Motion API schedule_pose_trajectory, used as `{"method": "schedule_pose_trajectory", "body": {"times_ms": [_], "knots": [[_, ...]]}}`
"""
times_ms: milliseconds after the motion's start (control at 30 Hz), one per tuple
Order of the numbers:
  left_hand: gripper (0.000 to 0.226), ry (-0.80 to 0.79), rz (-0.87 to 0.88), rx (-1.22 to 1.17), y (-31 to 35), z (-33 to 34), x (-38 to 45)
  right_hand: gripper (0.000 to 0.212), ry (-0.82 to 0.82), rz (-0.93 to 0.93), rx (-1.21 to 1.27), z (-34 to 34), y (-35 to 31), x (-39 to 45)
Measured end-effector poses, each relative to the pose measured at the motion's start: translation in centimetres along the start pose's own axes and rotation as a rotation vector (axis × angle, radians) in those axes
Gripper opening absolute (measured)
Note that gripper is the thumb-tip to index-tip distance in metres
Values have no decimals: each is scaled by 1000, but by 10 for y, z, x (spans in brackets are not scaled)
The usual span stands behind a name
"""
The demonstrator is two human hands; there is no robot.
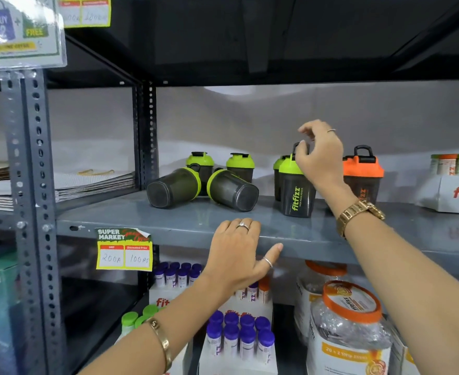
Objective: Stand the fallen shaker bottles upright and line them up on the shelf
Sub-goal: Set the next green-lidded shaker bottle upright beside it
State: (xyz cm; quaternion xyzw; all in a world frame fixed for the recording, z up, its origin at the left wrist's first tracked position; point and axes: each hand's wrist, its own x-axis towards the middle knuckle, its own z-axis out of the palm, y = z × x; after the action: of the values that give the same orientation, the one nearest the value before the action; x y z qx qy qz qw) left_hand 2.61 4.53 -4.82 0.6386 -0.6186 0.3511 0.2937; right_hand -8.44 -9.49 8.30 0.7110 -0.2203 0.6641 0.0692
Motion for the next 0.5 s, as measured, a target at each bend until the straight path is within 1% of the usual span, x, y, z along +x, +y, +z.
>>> {"method": "schedule_pose_trajectory", "body": {"times_ms": [33, 100, 200, 267, 367, 500], "knots": [[53, -6, -8, -1, -2, -2, -1, 24, 7, -85, -18, 1, -4, -2], [55, -20, -38, 4, -9, -6, -3, 20, -29, -200, -62, 6, -10, -6], [56, -49, -64, 47, -23, -13, -8, 18, -141, -249, -93, 17, -21, -11], [58, -72, -73, 74, -34, -17, -11, 21, -274, -199, -126, 30, -27, -13], [63, -87, -103, 93, -48, -24, -15, 32, -479, -38, -198, 49, -35, -13], [67, -84, -128, 104, -64, -33, -20, 43, -615, 65, -262, 65, -45, -15]]}}
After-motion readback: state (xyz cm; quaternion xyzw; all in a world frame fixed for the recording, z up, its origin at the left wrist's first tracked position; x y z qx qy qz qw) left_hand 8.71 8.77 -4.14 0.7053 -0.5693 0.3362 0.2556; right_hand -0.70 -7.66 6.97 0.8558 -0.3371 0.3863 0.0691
